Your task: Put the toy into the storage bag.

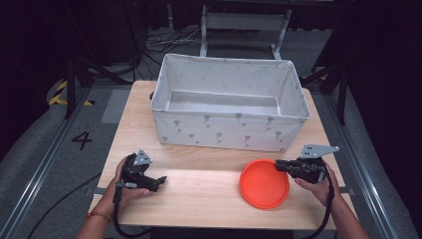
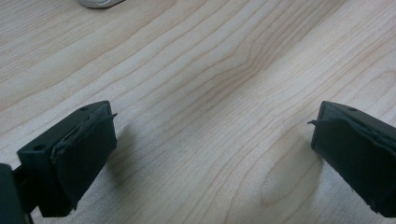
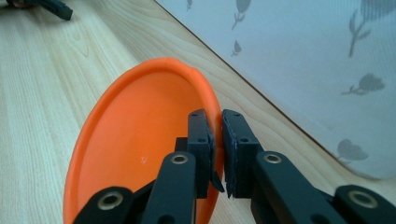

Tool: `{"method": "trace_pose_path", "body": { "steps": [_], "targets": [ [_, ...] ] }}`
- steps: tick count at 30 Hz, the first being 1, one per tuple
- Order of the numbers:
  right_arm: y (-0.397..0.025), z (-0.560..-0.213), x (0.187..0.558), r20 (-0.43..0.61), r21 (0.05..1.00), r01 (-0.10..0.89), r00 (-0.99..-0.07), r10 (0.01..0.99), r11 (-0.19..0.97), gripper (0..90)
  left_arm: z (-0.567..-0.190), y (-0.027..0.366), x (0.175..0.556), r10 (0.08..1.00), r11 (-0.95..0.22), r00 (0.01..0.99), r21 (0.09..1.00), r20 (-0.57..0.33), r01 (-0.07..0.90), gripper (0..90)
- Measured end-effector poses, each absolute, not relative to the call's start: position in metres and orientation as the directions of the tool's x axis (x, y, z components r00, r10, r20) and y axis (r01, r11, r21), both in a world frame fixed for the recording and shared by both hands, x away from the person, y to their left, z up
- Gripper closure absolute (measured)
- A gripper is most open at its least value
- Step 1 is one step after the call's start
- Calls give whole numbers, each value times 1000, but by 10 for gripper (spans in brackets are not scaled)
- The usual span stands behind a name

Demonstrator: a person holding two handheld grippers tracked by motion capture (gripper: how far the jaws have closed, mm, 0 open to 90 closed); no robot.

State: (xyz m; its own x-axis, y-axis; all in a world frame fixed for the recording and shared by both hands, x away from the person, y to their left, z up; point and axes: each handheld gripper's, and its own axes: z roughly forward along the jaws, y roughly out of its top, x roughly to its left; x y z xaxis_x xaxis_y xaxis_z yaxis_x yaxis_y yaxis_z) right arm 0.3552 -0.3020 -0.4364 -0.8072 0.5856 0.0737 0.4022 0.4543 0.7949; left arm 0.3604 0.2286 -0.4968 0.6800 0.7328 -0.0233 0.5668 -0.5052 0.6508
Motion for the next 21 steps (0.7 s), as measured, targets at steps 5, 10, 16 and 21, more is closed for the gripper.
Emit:
{"method": "trace_pose_path", "body": {
  "steps": [5, 10, 16, 21],
  "targets": [
    [-299, -426, 348, 28, 803, 360, -819, 574, 474, 832, -497, 229, 360, 734, -504, 679, 651, -24, 568, 4],
    [-297, -419, 344, 2, 806, 335, -826, 564, 488, 833, -497, 228, 360, 734, -504, 679, 652, -23, 567, 5],
    [-293, -412, 340, -27, 810, 304, -835, 550, 502, 833, -497, 228, 360, 735, -503, 678, 652, -24, 568, 5],
    [-290, -399, 334, -79, 811, 260, -839, 539, 524, 834, -497, 228, 360, 736, -502, 677, 651, -24, 569, 5]
  ]
}}
